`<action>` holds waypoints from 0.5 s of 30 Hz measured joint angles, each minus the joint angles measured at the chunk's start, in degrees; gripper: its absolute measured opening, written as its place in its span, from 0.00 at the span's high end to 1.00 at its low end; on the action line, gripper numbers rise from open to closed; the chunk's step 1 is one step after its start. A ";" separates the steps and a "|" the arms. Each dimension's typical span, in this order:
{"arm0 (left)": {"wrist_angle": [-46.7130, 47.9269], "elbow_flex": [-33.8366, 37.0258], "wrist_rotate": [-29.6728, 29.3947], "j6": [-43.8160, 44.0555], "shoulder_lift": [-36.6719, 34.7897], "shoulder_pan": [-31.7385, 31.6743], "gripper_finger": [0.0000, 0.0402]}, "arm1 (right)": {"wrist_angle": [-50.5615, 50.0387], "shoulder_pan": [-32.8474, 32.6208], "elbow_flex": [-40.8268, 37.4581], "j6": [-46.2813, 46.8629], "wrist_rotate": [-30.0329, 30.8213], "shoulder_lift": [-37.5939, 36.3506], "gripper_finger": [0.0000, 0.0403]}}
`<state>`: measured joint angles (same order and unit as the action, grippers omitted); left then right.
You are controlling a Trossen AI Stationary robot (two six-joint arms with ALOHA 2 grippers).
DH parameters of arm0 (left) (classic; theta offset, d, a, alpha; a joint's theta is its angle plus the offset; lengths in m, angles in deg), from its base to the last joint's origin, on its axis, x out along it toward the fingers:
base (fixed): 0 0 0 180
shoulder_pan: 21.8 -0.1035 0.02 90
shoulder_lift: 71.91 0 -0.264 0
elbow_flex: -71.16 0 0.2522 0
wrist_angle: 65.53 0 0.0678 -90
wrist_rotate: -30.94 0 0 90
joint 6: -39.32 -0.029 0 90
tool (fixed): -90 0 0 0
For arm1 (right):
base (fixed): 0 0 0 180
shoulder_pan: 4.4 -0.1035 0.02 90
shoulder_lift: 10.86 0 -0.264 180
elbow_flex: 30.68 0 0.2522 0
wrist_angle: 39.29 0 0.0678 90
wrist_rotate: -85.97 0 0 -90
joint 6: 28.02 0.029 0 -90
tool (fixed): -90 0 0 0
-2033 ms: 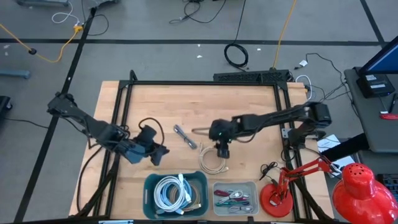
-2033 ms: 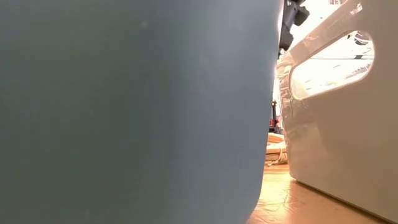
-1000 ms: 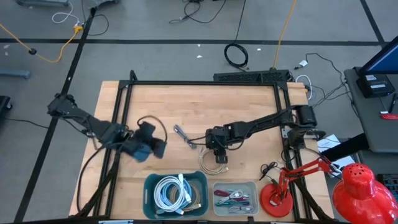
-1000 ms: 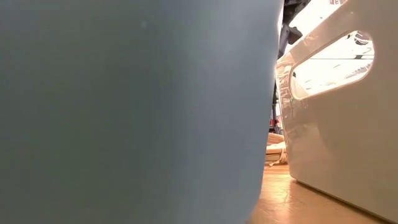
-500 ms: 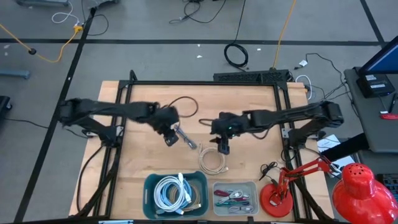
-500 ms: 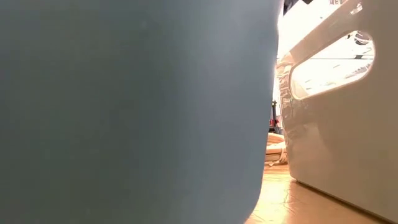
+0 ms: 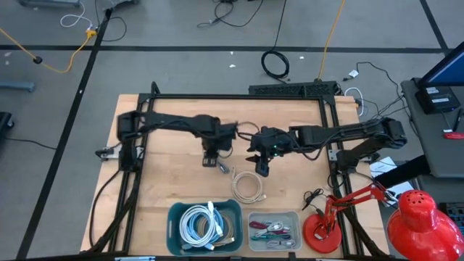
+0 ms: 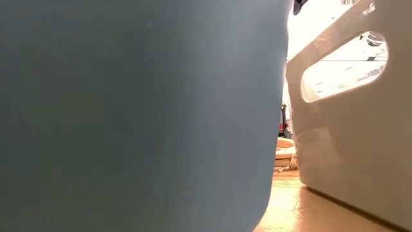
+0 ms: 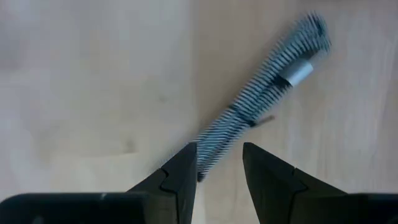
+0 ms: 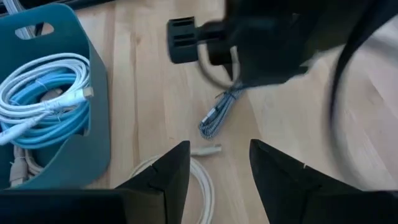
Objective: Pick & Place USB Port
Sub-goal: Put the small black charger cable into the grey bin
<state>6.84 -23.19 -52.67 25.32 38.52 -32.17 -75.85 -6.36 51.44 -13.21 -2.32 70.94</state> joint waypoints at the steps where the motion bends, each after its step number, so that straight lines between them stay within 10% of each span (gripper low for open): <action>1: 1.18 -1.00 0.11 -1.39 1.42 0.39 0.67 | 0.25 0.00 -0.33 0.39 0.00 0.00 0.61; 15: 0.44 -0.64 0.18 1.31 7.29 3.99 0.67 | 0.99 -0.02 -6.52 5.76 -0.80 -1.05 0.61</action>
<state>7.28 -23.83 -52.49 26.63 45.81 -28.18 -74.85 -6.38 44.93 -7.45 -3.12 69.89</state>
